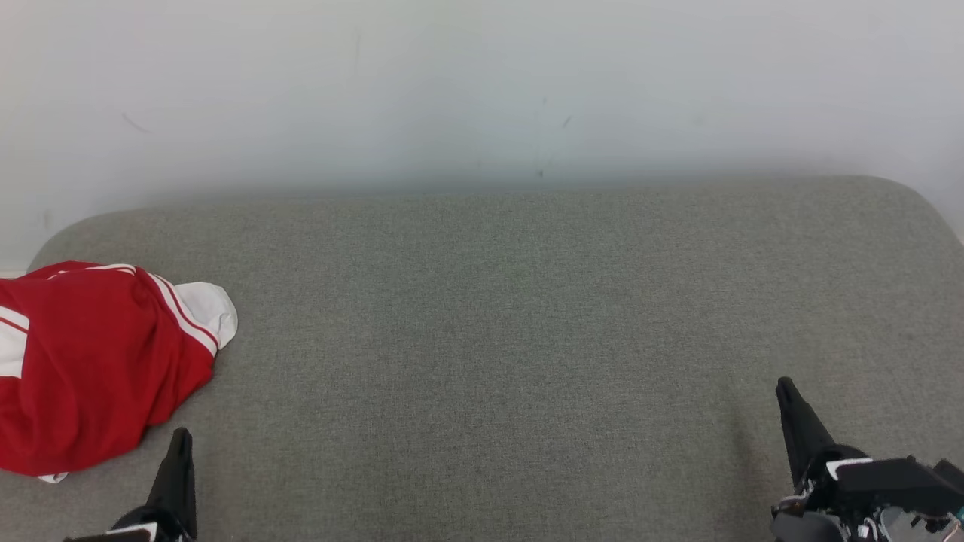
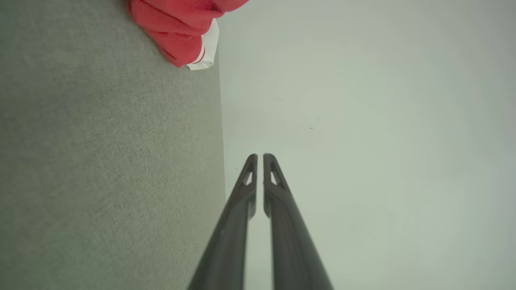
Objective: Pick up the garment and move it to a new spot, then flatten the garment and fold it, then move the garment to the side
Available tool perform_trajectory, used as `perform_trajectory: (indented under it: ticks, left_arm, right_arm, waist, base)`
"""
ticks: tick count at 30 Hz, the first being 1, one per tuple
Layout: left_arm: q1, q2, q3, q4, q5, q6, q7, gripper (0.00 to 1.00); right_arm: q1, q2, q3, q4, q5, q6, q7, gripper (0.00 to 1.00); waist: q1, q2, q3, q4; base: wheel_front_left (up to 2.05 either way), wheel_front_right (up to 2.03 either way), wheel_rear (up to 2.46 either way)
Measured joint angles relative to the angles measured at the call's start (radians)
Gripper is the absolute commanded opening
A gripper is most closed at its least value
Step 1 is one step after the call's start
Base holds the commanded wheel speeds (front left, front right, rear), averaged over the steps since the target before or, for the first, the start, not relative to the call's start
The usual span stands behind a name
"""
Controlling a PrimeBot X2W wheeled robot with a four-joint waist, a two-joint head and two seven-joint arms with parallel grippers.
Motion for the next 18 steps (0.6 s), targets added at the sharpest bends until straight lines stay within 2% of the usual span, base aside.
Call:
perform_trajectory:
  ticks: [5,13,18]
  left_arm:
    - [0.039,-0.012,-0.007,0.032,0.000,0.001,-0.002,1.00]
    - [0.037,-0.011,-0.018,0.028,0.008,0.001,-0.029,1.00]
    - [0.037,-0.011,-0.031,0.026,0.034,0.001,-0.053,1.00]
  right_arm:
    - [0.047,0.010,0.007,0.038,0.000,-0.002,-0.002,1.00]
    - [0.046,0.010,0.027,0.032,-0.007,-0.002,-0.027,1.00]
    - [0.043,0.008,0.046,0.031,-0.050,-0.005,-0.049,1.00]
  waist:
    - [0.0000,0.0000,0.000,0.000]
    - [0.0000,0.0000,0.000,-0.001]
    - [0.0000,0.0000,0.001,-0.002]
  base:
    - [0.00,0.00,0.00]
    - [0.00,0.00,0.00]
    - [0.00,0.00,0.00]
